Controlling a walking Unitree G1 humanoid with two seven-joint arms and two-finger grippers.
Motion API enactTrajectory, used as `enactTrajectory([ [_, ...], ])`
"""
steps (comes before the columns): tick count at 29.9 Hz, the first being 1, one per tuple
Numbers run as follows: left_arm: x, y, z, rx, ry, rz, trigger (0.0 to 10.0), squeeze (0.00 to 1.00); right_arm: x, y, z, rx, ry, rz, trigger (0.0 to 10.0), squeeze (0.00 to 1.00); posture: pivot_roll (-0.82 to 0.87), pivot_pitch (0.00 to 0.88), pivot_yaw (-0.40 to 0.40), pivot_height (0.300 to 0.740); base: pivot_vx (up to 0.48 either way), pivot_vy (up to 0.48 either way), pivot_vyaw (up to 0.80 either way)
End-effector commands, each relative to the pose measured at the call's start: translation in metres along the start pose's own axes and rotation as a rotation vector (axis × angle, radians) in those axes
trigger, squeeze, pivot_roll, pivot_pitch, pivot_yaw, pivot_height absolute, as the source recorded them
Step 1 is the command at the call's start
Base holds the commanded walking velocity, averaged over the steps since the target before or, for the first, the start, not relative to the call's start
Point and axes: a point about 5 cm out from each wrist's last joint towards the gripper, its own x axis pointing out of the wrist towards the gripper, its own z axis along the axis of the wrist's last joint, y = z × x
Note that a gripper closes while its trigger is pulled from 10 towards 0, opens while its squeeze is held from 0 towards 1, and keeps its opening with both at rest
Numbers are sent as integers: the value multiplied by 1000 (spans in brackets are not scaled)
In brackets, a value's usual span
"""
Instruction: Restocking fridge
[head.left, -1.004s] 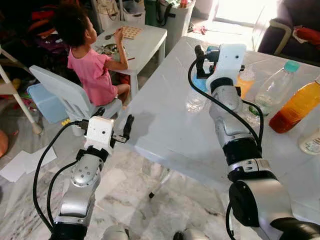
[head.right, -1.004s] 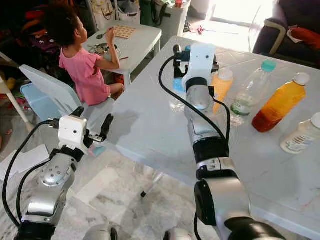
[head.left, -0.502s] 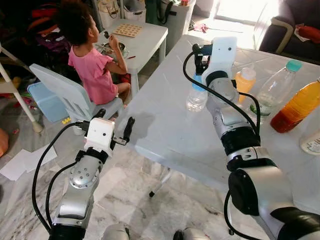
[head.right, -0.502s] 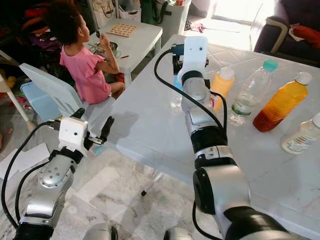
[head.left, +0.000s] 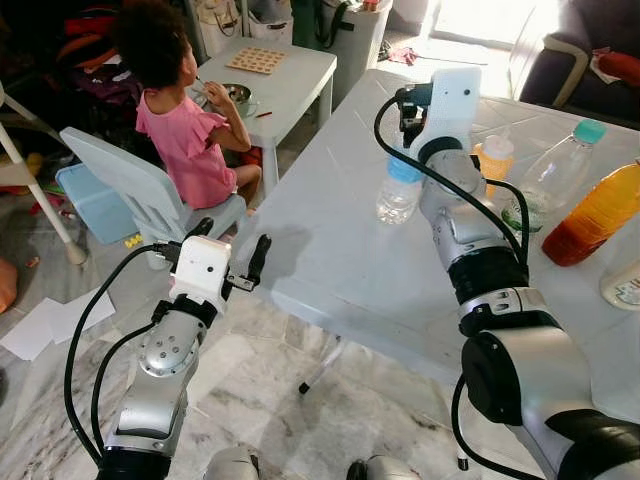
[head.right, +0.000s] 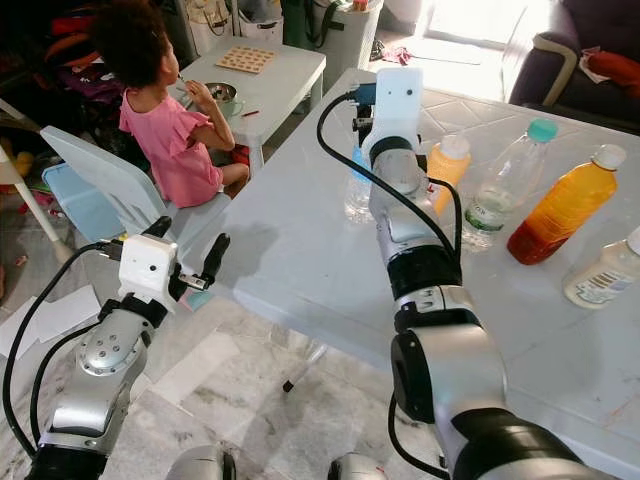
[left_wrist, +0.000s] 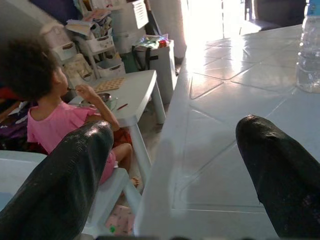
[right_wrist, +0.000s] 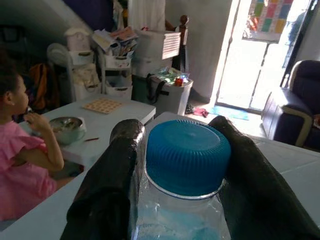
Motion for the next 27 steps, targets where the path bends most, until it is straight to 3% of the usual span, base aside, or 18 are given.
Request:
enactTrajectory([
  [1,2,-1,1,21,5,-27,10000,0,-2,-2,4,0,9,22,0,0,124,19,-29,740,0,0,0],
  [7,2,-3,-1,29,10,-38,10000,0,-19,2,-4,-20,50,98,941,0,114,3,-32,740,0,0,0],
  [17,8,-1,0,44,4,-54,10000,0,-60,3,-24,-22,146,168,510,0,98,0,-28,740,0,0,0],
  [21,8,-2,-1,40,7,-60,10000,0,-68,5,-28,-7,171,186,549,0,98,0,-24,740,0,0,0],
  [23,7,-3,-4,35,30,-36,10000,0,-73,10,-26,20,124,219,4039,0,98,0,-14,740,0,0,0],
  [24,7,-3,-4,35,30,-36,10000,0,-73,10,-26,20,124,219,4039,0,98,0,-14,740,0,0,0],
  [25,5,-1,-8,31,48,9,10000,0,-78,13,-23,25,75,248,10000,0,96,0,-6,740,0,0,0],
  [27,3,5,-11,-10,71,98,10000,0,-84,14,-20,49,26,272,10000,0,90,0,3,740,0,0,0],
])
